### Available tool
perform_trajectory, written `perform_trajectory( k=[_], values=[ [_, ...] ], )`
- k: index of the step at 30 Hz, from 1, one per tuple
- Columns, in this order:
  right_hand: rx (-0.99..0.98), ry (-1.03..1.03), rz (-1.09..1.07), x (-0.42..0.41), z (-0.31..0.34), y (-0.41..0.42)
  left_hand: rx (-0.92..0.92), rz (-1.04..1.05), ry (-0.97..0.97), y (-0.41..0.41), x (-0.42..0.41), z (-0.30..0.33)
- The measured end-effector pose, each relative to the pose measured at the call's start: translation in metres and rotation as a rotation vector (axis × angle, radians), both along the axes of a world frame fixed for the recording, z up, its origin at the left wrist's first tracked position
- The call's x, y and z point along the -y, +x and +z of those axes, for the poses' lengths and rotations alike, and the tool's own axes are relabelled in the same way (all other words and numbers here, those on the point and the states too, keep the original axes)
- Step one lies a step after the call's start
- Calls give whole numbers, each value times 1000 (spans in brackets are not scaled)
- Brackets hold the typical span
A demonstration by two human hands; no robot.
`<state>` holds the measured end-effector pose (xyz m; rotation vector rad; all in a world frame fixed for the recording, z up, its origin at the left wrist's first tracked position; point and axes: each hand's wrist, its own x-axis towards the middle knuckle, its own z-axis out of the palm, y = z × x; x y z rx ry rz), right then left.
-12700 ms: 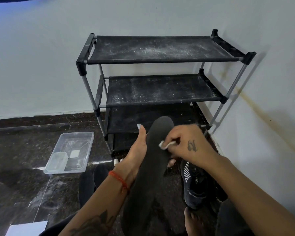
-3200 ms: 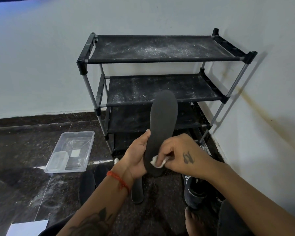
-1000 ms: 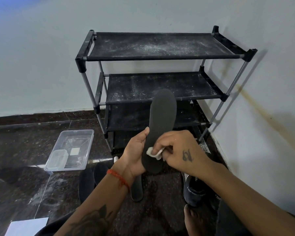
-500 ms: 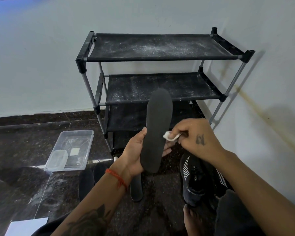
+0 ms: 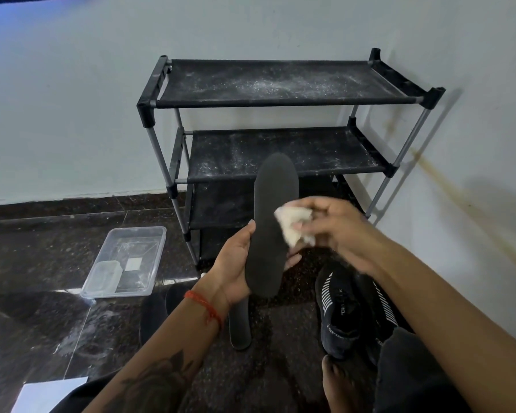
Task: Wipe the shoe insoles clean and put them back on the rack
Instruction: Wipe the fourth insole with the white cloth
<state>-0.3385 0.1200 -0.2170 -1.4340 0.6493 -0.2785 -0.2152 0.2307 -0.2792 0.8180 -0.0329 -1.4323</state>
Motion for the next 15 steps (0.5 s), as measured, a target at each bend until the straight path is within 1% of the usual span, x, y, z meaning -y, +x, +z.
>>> perform_trajectory(
  k=[1,2,3,5,7,10,13,15],
  values=[
    [-11,-1,-151,8,-3,2,-1,-6,6,0,-1,0],
    [-50,-21,-251,15,-8,3,1,-16,14,-1,-2,0],
    [-96,-30,-296,19,-15,5,11,-25,22,-1,-2,-1],
    [-148,28,-304,22,-28,7,40,-50,27,-4,-4,-2],
    [-157,91,-293,17,-39,9,69,-85,39,-7,-7,-7],
    [-193,76,-324,12,-61,12,156,-141,68,-10,-10,-21],
    [-219,89,-394,17,-87,15,242,-88,119,-10,-6,-41],
    [-249,119,-414,24,-109,18,328,-59,222,-10,1,-59]
  ],
)
